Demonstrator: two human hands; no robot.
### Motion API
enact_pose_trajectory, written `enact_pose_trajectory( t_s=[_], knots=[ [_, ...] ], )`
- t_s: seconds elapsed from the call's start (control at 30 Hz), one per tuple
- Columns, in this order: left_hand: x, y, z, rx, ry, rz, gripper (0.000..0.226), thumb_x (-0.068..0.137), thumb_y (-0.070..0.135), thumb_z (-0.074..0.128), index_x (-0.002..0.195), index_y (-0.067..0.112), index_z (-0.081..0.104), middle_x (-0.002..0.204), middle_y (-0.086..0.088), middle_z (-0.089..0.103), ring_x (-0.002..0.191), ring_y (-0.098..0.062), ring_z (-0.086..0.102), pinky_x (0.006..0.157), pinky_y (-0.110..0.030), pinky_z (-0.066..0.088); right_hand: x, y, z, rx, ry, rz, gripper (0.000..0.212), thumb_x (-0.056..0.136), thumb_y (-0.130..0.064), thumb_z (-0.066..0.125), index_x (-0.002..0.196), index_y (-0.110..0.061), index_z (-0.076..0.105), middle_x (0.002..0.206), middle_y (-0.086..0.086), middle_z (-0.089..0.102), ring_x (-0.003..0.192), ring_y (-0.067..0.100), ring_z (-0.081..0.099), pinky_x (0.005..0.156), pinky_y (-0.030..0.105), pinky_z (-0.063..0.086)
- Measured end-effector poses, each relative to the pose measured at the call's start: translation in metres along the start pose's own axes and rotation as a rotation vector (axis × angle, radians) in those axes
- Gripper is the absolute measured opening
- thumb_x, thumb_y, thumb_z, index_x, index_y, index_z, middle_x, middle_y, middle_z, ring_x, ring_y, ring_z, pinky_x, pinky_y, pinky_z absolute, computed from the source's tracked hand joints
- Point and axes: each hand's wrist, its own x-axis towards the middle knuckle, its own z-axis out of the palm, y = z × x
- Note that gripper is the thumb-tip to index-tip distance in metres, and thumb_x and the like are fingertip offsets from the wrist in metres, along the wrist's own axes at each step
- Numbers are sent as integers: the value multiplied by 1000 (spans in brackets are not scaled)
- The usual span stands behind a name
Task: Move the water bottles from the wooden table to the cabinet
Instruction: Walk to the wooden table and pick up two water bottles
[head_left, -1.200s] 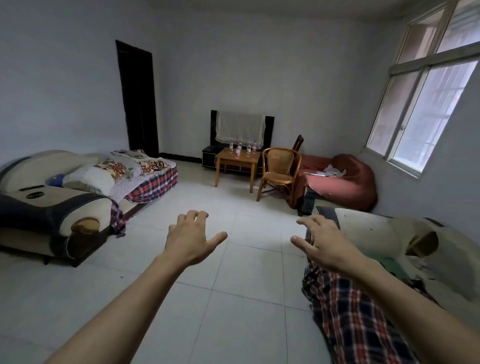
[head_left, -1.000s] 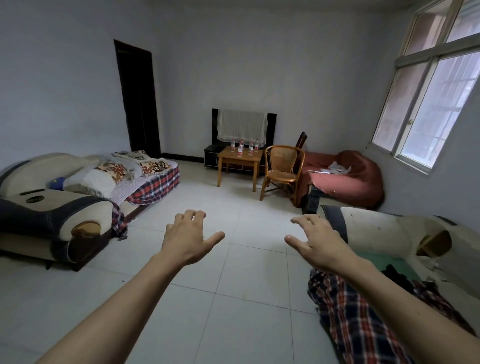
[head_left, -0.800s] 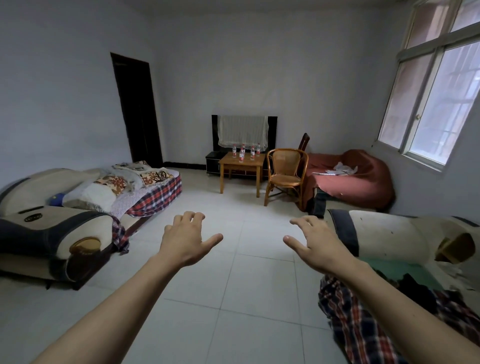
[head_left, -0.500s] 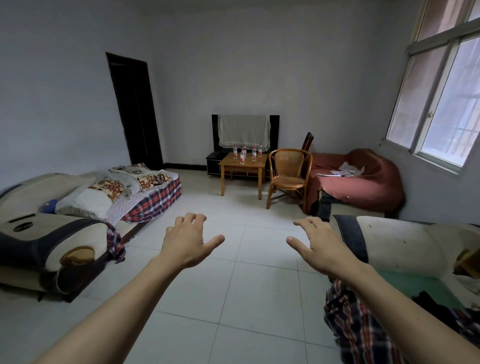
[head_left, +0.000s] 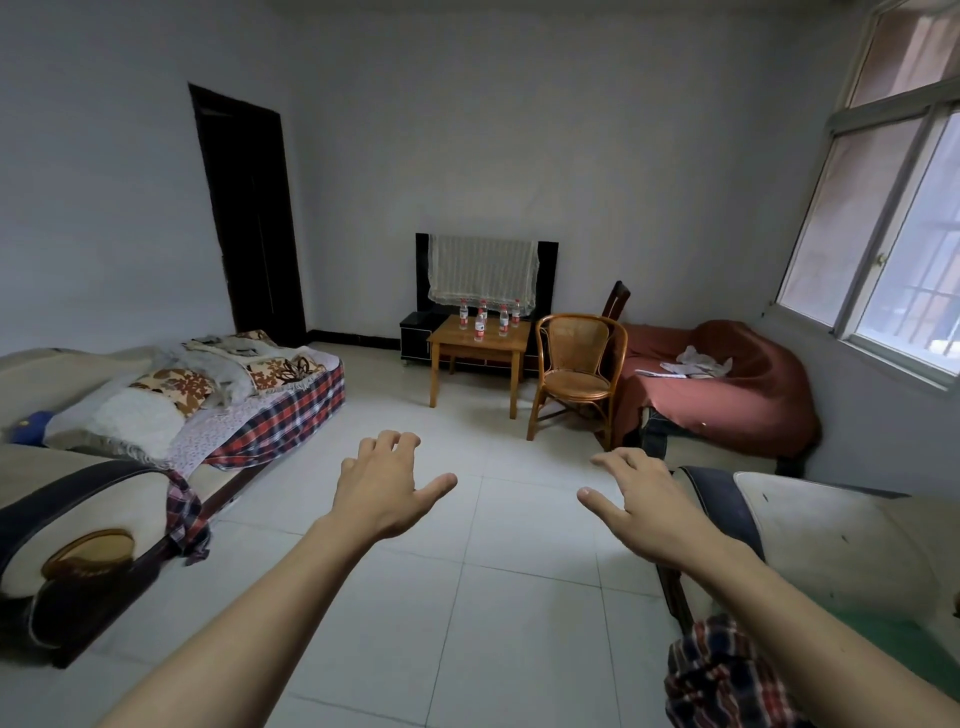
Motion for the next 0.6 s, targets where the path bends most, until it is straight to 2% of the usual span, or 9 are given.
enact_pose_trajectory(
  t_s=[0.27,0.6],
  knots=[
    [112,-53,15,-8,-27,31,77,86,75,42,143,23,42,148,0,42,132,-24,40,102,-44,39,109,-28,21,-23,21,37,60,94,-60,41,145,-29,38,150,-3,35,136,22,33,107,44,38],
    [261,-68,75,15,-73,63,76,87,74,43,143,24,41,147,2,42,132,-23,39,102,-43,38,254,10,60,-2,41,62,58,94,-59,42,143,-29,39,148,-3,36,135,22,32,107,44,37]
  ],
)
